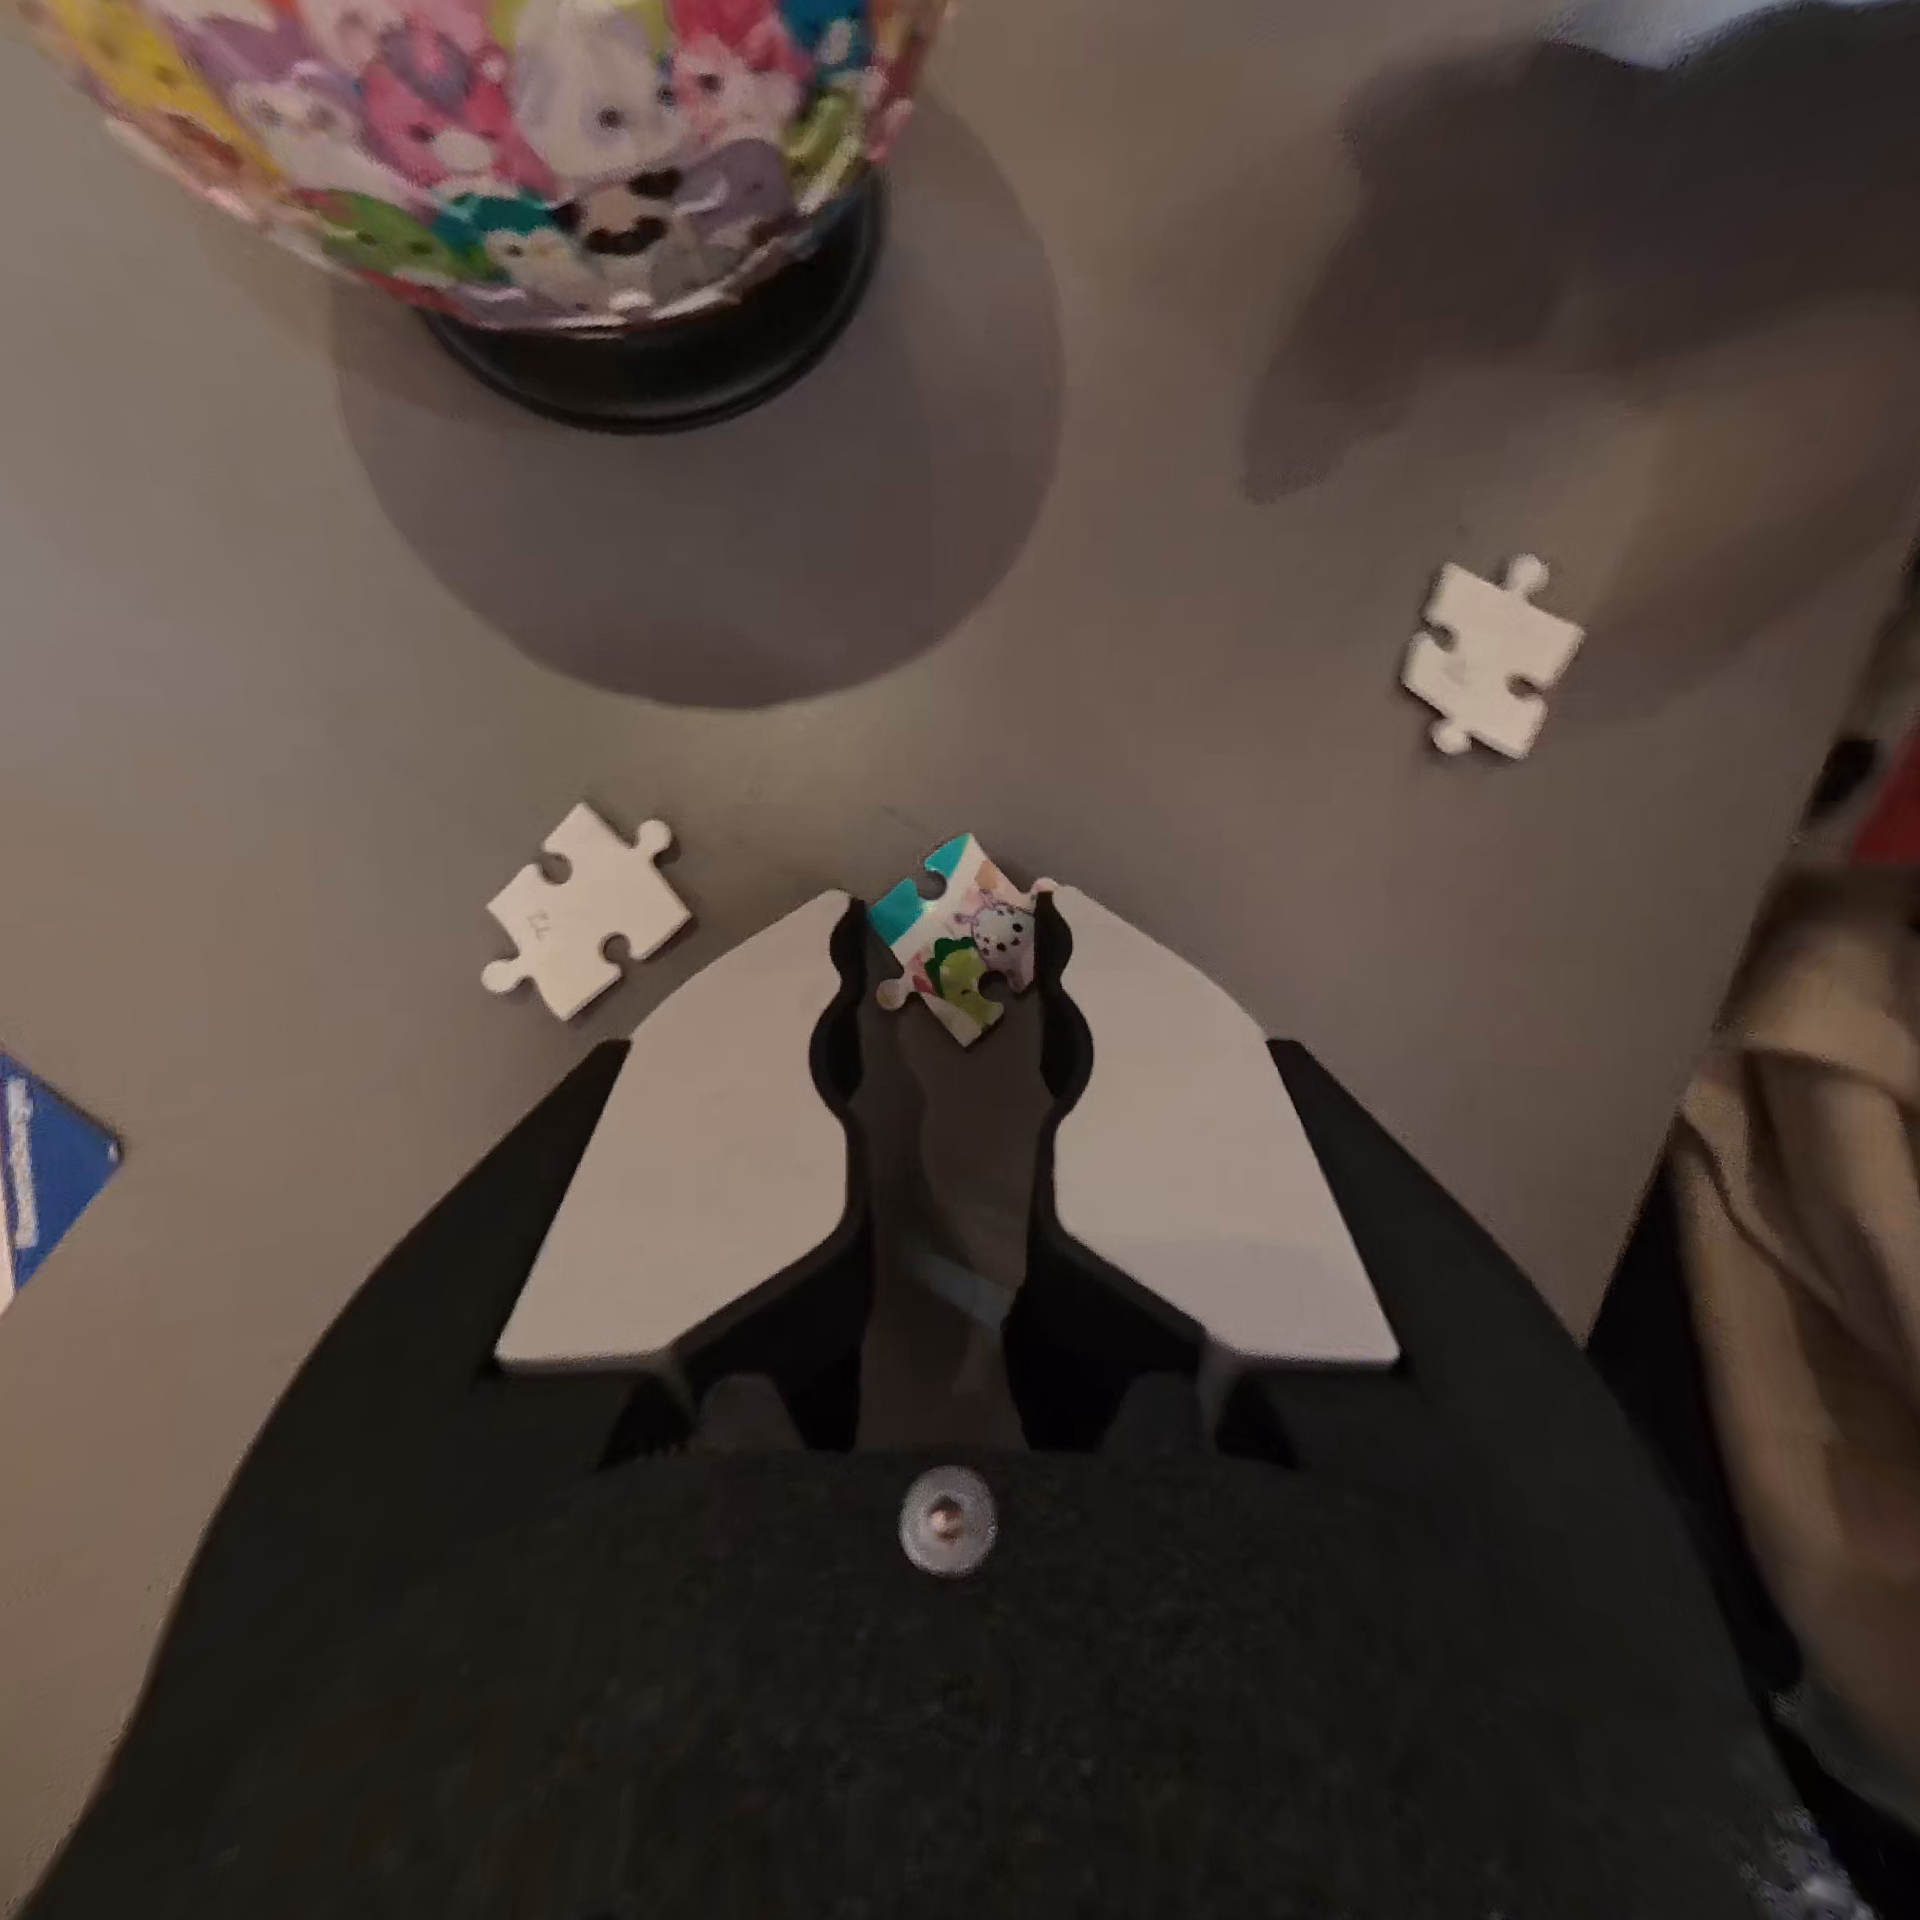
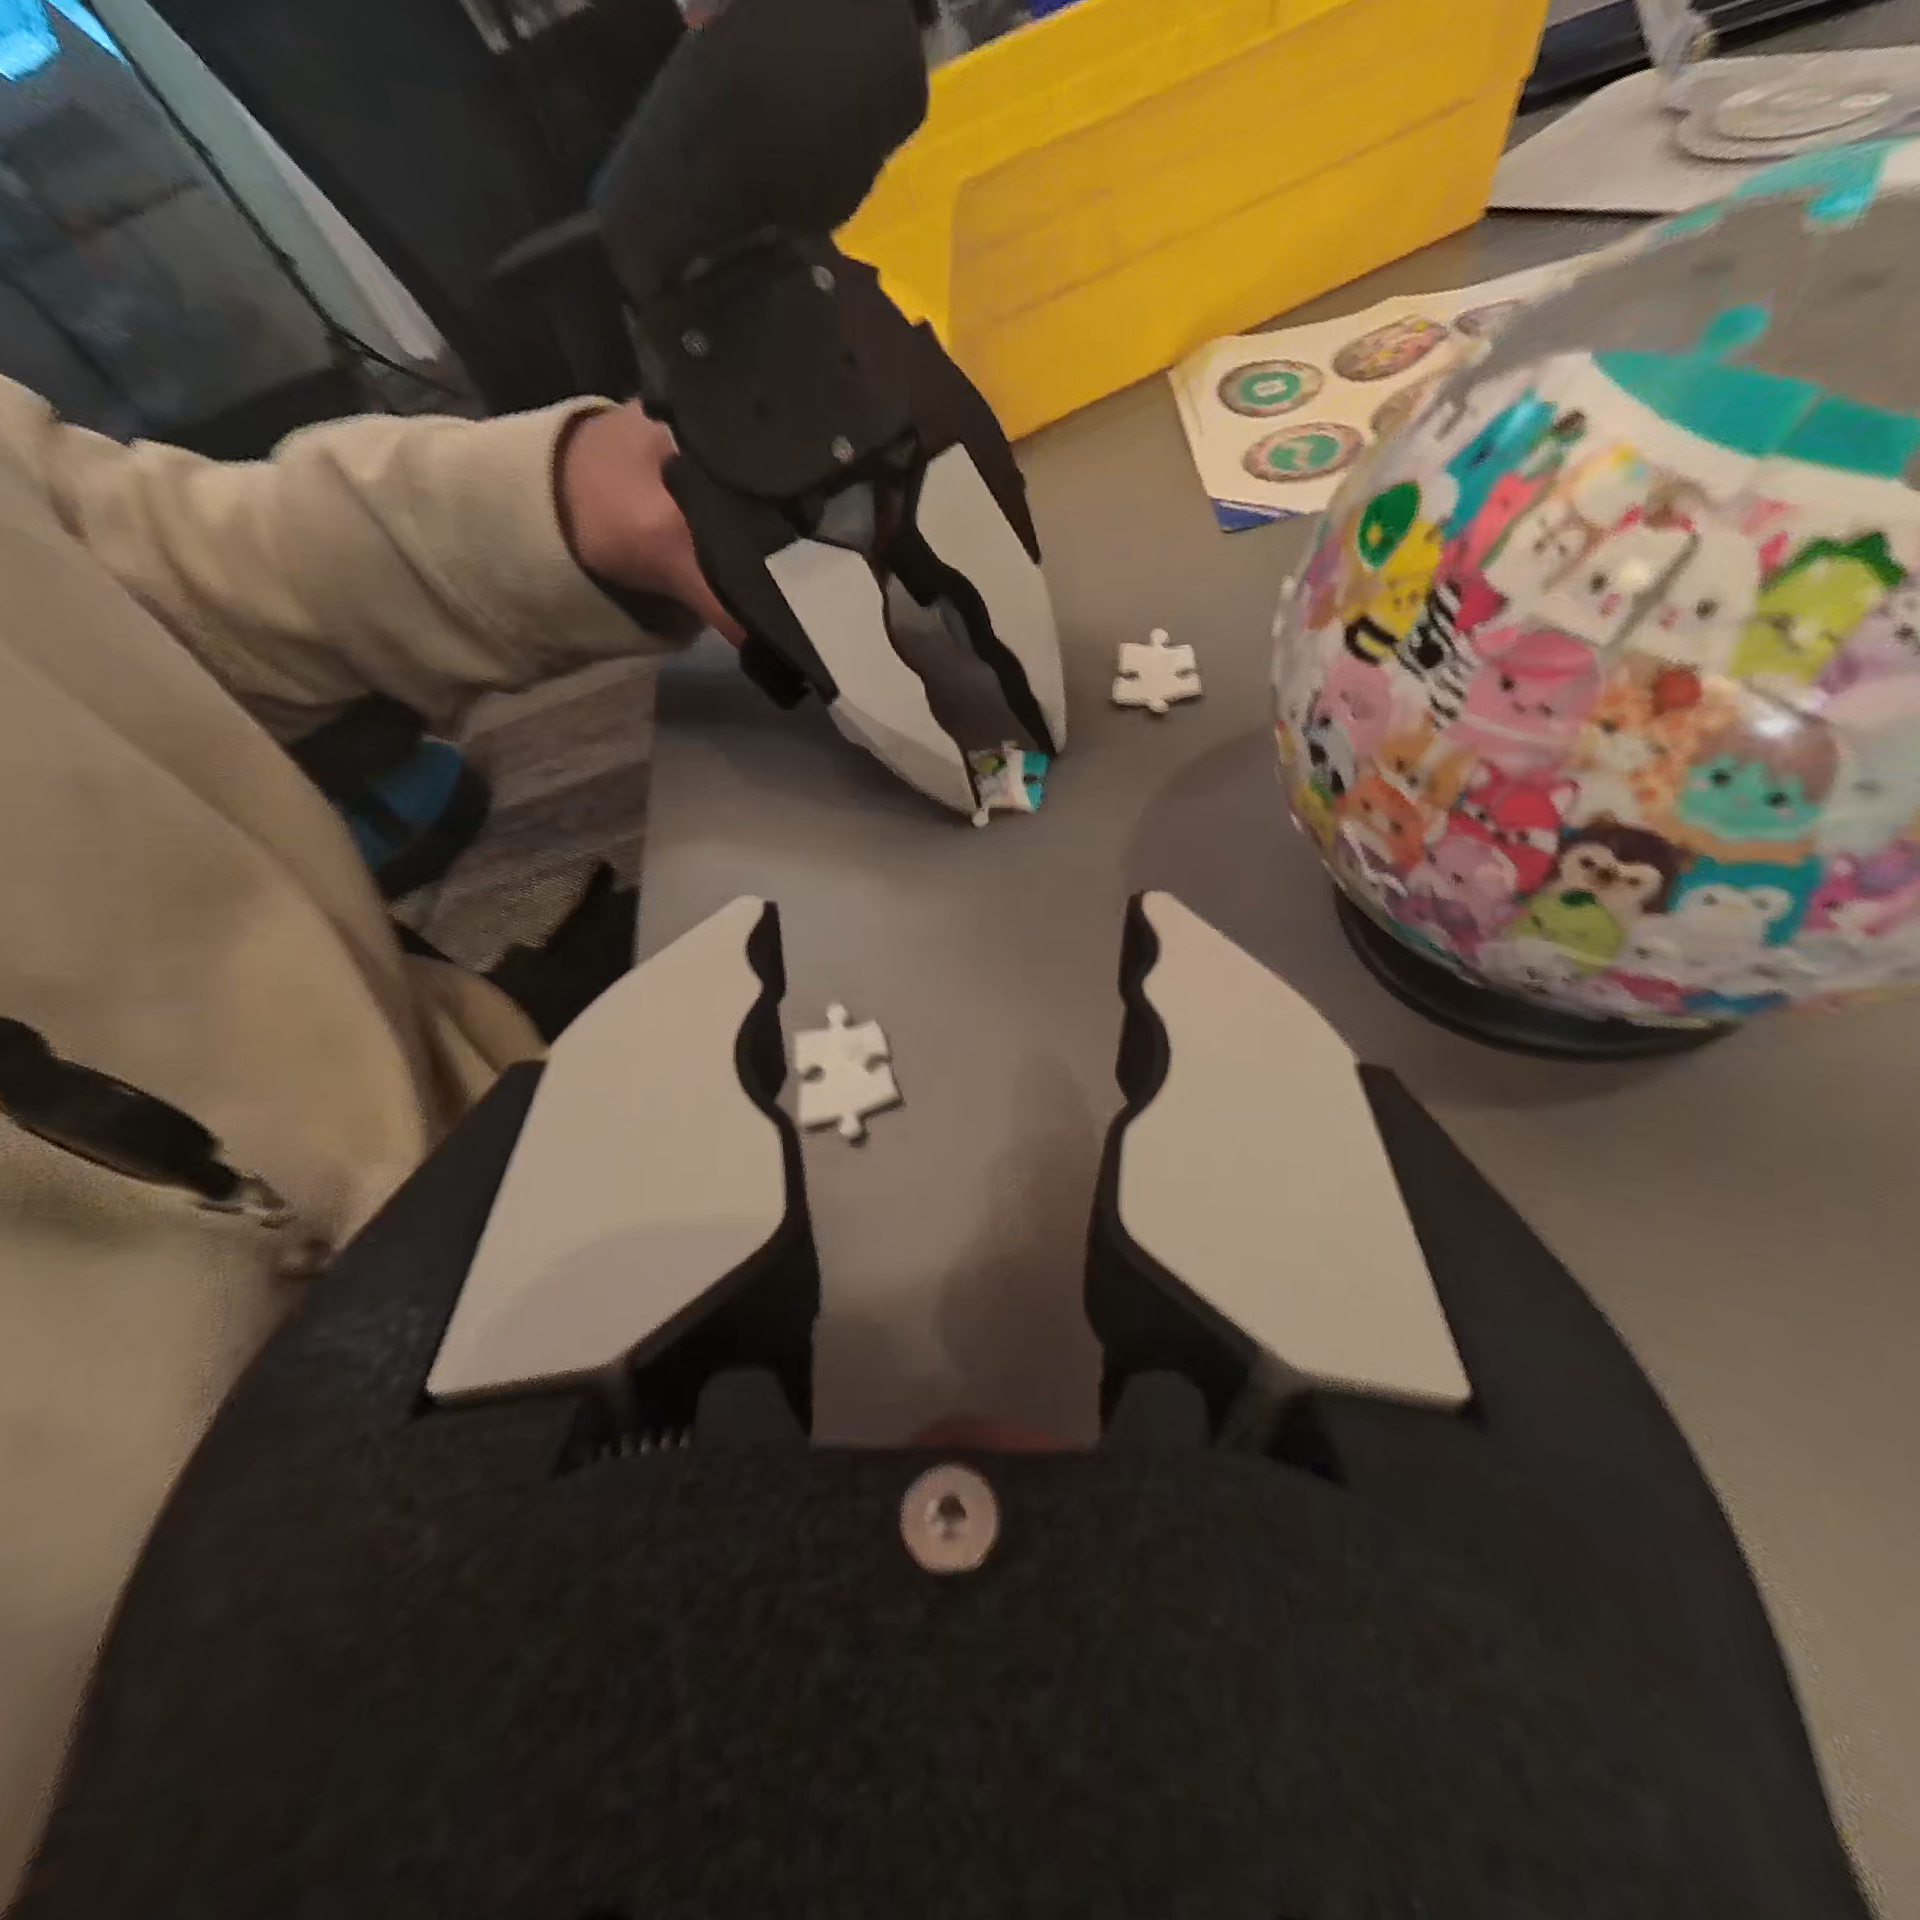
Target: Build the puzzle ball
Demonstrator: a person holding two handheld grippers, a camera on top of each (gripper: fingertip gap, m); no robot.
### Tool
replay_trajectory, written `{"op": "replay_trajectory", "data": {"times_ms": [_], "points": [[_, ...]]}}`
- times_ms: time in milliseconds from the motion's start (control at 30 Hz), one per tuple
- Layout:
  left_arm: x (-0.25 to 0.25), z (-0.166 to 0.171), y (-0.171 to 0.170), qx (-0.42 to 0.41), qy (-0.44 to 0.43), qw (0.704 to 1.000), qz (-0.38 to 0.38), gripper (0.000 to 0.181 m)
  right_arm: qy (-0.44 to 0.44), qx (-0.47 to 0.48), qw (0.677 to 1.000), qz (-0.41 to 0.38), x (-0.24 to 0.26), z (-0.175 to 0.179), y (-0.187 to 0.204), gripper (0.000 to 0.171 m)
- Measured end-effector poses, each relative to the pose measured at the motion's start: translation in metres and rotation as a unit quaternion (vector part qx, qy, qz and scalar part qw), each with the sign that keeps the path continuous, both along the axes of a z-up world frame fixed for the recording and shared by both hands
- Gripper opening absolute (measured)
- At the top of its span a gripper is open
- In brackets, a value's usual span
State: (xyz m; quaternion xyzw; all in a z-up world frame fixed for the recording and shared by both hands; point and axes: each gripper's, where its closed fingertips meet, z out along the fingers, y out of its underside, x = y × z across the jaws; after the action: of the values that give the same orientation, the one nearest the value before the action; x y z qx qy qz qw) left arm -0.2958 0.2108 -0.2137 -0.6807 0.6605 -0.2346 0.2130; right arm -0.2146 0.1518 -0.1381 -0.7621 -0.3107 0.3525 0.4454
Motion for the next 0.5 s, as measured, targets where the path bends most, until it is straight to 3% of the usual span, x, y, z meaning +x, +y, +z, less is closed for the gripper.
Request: {"op": "replay_trajectory", "data": {"times_ms": [133,267,333,467,500], "points": [[0.006,0.045,-0.040,0.029,-0.044,0.983,-0.178,0.030,0.084,-0.092,0.990,0.059,-0.026,0.021,-0.001,0.046],[0.018,0.109,-0.073,0.165,-0.068,0.924,-0.337,0.030,0.185,-0.195,0.957,0.107,-0.054,0.051,-0.010,0.040],[0.021,0.131,-0.082,0.207,-0.064,0.901,-0.376,0.028,0.223,-0.207,0.945,0.117,-0.063,0.065,-0.015,0.035],[0.026,0.154,-0.090,0.256,-0.072,0.878,-0.399,0.023,0.256,-0.196,0.939,0.120,-0.071,0.080,-0.030,0.001],[0.027,0.156,-0.090,0.271,-0.075,0.873,-0.399,0.021,0.262,-0.185,0.941,0.110,-0.070,0.082,-0.030,0.001]]}}
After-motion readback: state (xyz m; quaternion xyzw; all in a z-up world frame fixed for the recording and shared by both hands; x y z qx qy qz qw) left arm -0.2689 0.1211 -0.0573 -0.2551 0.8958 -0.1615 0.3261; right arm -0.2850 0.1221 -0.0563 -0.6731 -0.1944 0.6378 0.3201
